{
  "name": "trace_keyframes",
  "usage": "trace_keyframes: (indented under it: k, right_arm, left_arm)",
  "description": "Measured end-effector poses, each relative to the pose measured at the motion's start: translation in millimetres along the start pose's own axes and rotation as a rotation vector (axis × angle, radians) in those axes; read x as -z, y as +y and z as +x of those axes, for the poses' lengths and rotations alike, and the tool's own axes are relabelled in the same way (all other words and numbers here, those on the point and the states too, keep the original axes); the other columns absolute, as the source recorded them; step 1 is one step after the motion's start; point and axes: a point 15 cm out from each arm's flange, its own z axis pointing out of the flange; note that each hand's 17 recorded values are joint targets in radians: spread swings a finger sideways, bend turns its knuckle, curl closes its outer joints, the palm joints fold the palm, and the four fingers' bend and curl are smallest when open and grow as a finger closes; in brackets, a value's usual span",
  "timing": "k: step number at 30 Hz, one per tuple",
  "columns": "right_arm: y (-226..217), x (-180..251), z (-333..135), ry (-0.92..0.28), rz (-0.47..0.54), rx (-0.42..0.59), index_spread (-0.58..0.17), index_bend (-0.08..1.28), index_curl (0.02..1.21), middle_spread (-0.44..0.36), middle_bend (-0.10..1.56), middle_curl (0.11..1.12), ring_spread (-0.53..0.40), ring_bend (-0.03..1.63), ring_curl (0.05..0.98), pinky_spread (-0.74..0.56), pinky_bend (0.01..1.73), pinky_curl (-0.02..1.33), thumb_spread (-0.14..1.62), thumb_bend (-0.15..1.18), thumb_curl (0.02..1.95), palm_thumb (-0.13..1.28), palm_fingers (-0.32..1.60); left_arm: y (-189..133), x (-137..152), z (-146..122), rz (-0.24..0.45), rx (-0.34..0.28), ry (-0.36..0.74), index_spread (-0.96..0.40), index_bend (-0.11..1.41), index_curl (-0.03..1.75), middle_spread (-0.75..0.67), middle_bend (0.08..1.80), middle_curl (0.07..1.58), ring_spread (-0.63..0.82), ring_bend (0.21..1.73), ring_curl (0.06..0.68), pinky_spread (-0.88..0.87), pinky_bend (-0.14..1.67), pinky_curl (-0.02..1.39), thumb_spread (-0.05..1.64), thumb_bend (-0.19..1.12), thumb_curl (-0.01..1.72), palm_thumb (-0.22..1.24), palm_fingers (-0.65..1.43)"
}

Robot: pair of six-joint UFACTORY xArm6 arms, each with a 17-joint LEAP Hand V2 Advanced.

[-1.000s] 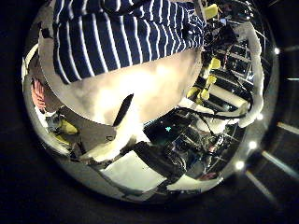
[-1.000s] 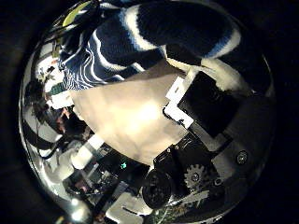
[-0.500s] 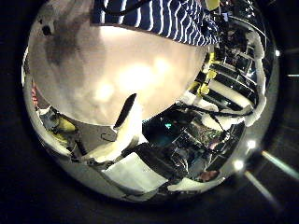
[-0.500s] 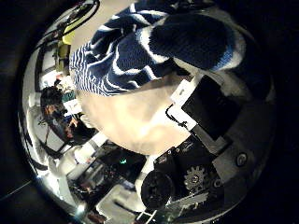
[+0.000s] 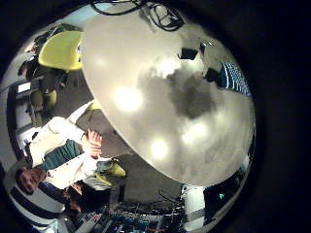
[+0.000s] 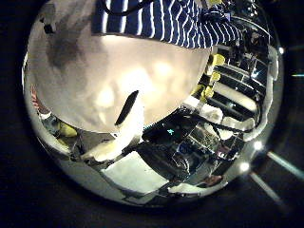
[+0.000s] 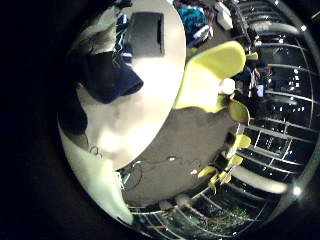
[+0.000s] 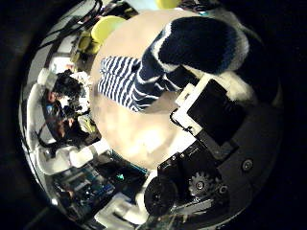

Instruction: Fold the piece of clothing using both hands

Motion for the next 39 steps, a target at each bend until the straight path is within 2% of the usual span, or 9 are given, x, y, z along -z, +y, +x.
trace_keyframes:
  k: [9, 17, 20, 21, 22, 25, 31, 35, 39]
  right_arm:
    - [-98, 37, -173, 0.089, 0.102, 0.319, -0.324, 1.03, 0.92, -0.179, 1.25, 0.89, -0.227, 1.41, 0.733, -0.2, 1.26, 0.96, 1.09, -0.01, 0.77, 1.04, 0.97]
    - [-155, -42, -303, 0.191, 0.124, 0.557, -0.319, 1.0, 0.91, -0.177, 1.23, 0.89, -0.229, 1.39, 0.737, -0.21, 1.23, 0.99, 1.1, -0.04, 0.76, 0.96, 0.99]
    - [-167, -69, -310, 0.243, 0.126, 0.582, -0.338, 0.8, 0.87, -0.189, 1.15, 0.84, -0.237, 1.35, 0.704, -0.29, 1.17, 0.93, 1.13, -0.05, 0.7, 0.87, 0.83]
    - [-170, -73, -311, 0.246, 0.131, 0.585, -0.359, 0.59, 0.83, -0.205, 1.06, 0.81, -0.257, 1.37, 0.7, -0.35, 1.19, 0.91, 1.14, -0.04, 0.66, 0.83, 0.6]
    - [-173, -74, -312, 0.245, 0.143, 0.586, -0.364, 0.54, 0.82, -0.209, 1.05, 0.81, -0.261, 1.37, 0.697, -0.37, 1.19, 0.9, 1.14, -0.04, 0.65, 0.82, 0.56]
    - [-178, -75, -300, 0.244, 0.149, 0.57, -0.401, 0.36, 0.7, -0.244, 0.77, 0.7, -0.249, 1.24, 0.646, -0.28, 1.11, 0.87, 1.16, -0.03, 0.61, 0.79, 0.01]
    - [-185, -3, -263, 0.232, 0.261, 0.499, -0.445, 0.19, 0.5, -0.187, 0.41, 0.5, -0.063, 0.97, 0.48, 0.06, 1.02, 0.76, 1.16, -0.03, 0.53, 0.69, -0.11]
    - [-181, 59, -227, 0.202, 0.356, 0.42, -0.454, 0.16, 0.43, -0.141, 0.33, 0.44, 0.06, 0.85, 0.41, 0.25, 0.94, 0.69, 1.15, -0.03, 0.5, 0.66, -0.05]
    - [-161, 103, -181, 0.157, 0.392, 0.339, -0.45, 0.18, 0.4, -0.109, 0.34, 0.42, 0.069, 0.83, 0.376, 0.34, 0.86, 0.63, 1.16, -0.01, 0.5, 0.69, 0.05]
  left_arm:
    - [63, -12, -80, 0.012, 0.168, 0.07, -0.11, 0.2, 0.43, 0.04, 0.19, 0.36, -0.05, 0.76, 0.273, -0.03, 0.45, 0.46, 1.15, -0.02, 0.31, 0.36, 0.31]
    - [122, -39, -97, -0.006, 0.231, 0.117, -0.11, 0.21, 0.46, 0.05, 0.18, 0.36, -0.05, 0.76, 0.27, -0.04, 0.43, 0.45, 1.15, -0.01, 0.32, 0.43, 0.32]
    - [139, -41, -103, 0.002, 0.249, 0.118, -0.11, 0.21, 0.46, 0.05, 0.18, 0.36, -0.05, 0.75, 0.269, -0.04, 0.43, 0.45, 1.15, -0.02, 0.32, 0.45, 0.32]
    - [141, -41, -103, 0.005, 0.253, 0.117, -0.11, 0.21, 0.47, 0.05, 0.18, 0.36, -0.05, 0.75, 0.269, -0.04, 0.43, 0.45, 1.15, -0.02, 0.33, 0.45, 0.33]
    - [143, -40, -104, 0.008, 0.255, 0.112, -0.11, 0.21, 0.47, 0.05, 0.19, 0.36, -0.05, 0.75, 0.268, -0.04, 0.43, 0.45, 1.14, -0.02, 0.33, 0.45, 0.33]
    - [146, -38, -102, 0.013, 0.255, 0.112, -0.11, 0.22, 0.48, 0.06, 0.18, 0.36, -0.05, 0.74, 0.266, -0.04, 0.42, 0.44, 1.14, -0.02, 0.33, 0.46, 0.33]
    - [150, -39, -90, 0.012, 0.245, 0.108, -0.11, 0.21, 0.49, 0.06, 0.18, 0.36, -0.05, 0.74, 0.265, -0.05, 0.43, 0.44, 1.14, -0.02, 0.33, 0.46, 0.34]
    - [145, -28, -73, 0.015, 0.223, 0.091, -0.11, 0.2, 0.49, 0.05, 0.18, 0.36, -0.05, 0.74, 0.265, -0.05, 0.43, 0.45, 1.14, -0.02, 0.33, 0.45, 0.33]
    - [137, -13, -47, 0.016, 0.205, 0.071, -0.11, 0.19, 0.49, 0.05, 0.19, 0.36, -0.05, 0.74, 0.265, -0.05, 0.44, 0.45, 1.15, -0.02, 0.33, 0.44, 0.33]
